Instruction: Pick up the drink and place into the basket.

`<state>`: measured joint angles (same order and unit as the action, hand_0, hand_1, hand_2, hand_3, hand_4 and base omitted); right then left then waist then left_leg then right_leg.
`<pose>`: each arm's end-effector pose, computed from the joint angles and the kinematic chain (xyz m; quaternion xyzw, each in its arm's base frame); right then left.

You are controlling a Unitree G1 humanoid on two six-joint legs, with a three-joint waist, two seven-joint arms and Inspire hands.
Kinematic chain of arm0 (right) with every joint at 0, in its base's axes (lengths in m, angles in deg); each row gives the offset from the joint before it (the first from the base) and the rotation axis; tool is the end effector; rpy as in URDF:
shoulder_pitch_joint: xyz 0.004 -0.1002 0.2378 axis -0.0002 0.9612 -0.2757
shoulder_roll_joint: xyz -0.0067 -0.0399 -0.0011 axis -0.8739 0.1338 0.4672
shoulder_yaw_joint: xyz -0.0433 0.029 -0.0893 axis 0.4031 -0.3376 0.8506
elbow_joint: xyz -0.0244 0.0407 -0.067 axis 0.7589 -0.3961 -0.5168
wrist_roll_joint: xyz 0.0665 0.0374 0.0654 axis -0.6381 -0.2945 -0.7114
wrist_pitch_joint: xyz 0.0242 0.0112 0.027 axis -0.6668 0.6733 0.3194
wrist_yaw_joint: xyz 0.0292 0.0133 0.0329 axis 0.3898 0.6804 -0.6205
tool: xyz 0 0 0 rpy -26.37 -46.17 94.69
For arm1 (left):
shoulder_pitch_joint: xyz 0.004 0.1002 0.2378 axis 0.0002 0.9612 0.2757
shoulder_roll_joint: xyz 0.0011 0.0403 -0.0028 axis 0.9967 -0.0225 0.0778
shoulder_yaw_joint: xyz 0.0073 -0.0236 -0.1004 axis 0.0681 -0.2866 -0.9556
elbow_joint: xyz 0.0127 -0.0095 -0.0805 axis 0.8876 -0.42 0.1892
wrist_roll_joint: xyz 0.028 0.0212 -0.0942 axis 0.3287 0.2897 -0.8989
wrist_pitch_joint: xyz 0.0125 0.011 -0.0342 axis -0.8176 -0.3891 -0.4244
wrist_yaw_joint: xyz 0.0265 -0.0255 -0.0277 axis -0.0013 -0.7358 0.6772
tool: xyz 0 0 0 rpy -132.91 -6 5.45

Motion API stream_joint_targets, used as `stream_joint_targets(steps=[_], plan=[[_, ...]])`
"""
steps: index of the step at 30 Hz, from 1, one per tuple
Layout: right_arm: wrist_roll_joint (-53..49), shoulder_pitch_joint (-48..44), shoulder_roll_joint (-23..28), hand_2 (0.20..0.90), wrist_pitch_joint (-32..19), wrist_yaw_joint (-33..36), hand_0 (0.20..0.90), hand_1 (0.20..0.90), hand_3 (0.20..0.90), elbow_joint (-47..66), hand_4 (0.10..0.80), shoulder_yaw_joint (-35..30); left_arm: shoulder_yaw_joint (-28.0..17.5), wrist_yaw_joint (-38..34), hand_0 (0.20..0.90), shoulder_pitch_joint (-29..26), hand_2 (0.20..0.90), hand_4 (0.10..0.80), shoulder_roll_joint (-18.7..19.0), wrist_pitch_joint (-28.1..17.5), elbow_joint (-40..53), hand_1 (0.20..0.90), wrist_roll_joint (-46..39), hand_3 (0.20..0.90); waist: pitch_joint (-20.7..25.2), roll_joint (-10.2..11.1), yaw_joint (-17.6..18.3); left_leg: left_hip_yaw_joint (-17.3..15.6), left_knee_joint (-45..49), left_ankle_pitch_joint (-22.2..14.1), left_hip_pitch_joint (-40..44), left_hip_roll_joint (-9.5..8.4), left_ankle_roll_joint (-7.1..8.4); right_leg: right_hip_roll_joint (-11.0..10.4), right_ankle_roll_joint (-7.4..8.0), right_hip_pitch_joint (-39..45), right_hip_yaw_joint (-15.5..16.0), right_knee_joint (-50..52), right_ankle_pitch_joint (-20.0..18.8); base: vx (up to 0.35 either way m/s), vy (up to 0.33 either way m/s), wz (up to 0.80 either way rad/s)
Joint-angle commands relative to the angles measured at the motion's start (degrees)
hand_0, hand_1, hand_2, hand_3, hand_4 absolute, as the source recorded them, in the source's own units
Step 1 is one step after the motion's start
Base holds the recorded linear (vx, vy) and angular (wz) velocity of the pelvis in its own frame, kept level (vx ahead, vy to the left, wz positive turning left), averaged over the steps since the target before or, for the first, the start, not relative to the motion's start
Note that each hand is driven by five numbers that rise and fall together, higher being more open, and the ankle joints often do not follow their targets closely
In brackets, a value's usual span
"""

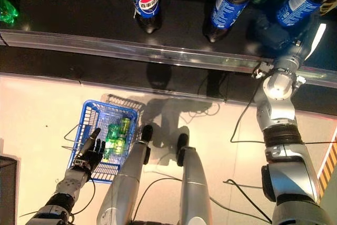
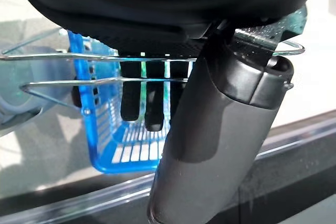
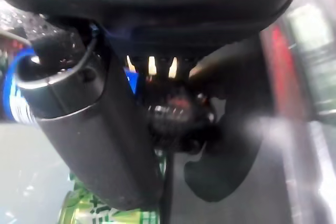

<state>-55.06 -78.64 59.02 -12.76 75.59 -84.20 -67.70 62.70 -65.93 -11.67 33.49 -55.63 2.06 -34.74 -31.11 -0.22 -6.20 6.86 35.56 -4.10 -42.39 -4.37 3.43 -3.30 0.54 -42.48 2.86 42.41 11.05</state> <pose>0.3214 -0.2667 0.2305 0.0287 -0.2666 -0.2797 0.9219 0.2202 0.2372 -0.0327 -0.5389 0.1834 0.2656 0.7781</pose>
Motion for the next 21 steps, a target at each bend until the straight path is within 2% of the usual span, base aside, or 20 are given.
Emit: stream_joint_targets(steps=[1,10,11,12,13,18,21], plan=[[-0.2,-6.3,8.5,0.900,-7.1,-2.2,0.900,0.900,0.900,2.5,0.800,1.0,-2.8,3.8,0.300,1.9,0.300,0.100,10.0,-5.3,4.3,0.300,-1.1,0.200,1.3,-0.2,-0.8,-4.9,3.4,-8.7,3.6,-4.20,-6.53,2.7,2.23,3.8,2.0,-9.8,-5.1,0.000,0.000,0.00],[1.2,-8.0,9.3,0.900,-5.6,-0.3,0.900,0.900,0.900,2.5,0.800,0.9,-2.4,4.1,0.300,2.0,0.300,0.100,8.8,-5.9,4.8,0.300,-1.2,0.200,1.3,-0.5,-0.6,-4.7,1.7,-8.1,4.0,-4.25,-6.63,2.9,2.35,2.9,1.7,-9.6,-5.1,0.000,0.000,0.00],[1.3,-8.1,9.3,0.589,-5.2,0.1,0.589,0.589,0.538,2.2,0.438,0.8,-2.3,4.0,0.300,1.9,0.300,0.100,8.7,-6.0,4.8,0.300,-1.3,0.200,1.3,-0.5,-0.6,-4.7,1.6,-8.1,4.0,-4.23,-6.63,2.9,2.37,2.9,1.6,-9.7,-5.1,-0.010,0.011,0.04],[1.6,-8.5,9.6,0.509,-5.0,1.1,0.509,0.509,0.444,1.8,0.344,0.9,-2.4,4.2,0.300,2.0,0.300,0.100,8.7,-5.9,4.7,0.300,-1.3,0.200,1.3,-0.6,-0.6,-4.7,1.4,-8.0,4.1,-4.23,-6.63,2.9,2.34,2.9,1.5,-9.8,-5.1,-0.010,0.008,0.03],[2.1,-8.9,9.7,0.300,-5.0,2.0,0.300,0.300,0.200,1.4,0.100,0.9,-2.4,4.2,0.300,2.0,0.300,0.100,8.7,-5.8,4.8,0.300,-1.3,0.200,1.3,-0.7,-0.7,-4.7,1.2,-7.9,4.2,-4.22,-6.63,2.9,2.36,2.9,1.5,-9.8,-5.1,0.000,0.000,0.00],[3.4,-9.5,10.0,0.300,-7.1,5.4,0.300,0.300,0.200,1.0,0.100,0.4,-2.2,4.3,0.300,2.1,0.300,0.100,8.2,-6.0,4.9,0.300,-1.5,0.200,1.3,-1.1,-0.6,-4.6,0.5,-7.6,4.7,-4.31,-6.66,2.9,2.38,3.0,1.4,-9.9,-5.1,0.000,0.000,0.00],[5.8,-9.3,9.8,0.300,-9.7,10.8,0.300,0.300,0.200,1.3,0.100,-0.9,-2.3,4.1,0.300,2.0,0.300,0.100,7.7,-6.1,5.1,0.300,-1.5,0.200,1.3,-1.4,-0.5,-4.5,-0.1,-7.4,5.3,-4.37,-6.66,2.8,2.43,3.2,1.2,-10.0,-5.0,0.000,0.000,0.00]])
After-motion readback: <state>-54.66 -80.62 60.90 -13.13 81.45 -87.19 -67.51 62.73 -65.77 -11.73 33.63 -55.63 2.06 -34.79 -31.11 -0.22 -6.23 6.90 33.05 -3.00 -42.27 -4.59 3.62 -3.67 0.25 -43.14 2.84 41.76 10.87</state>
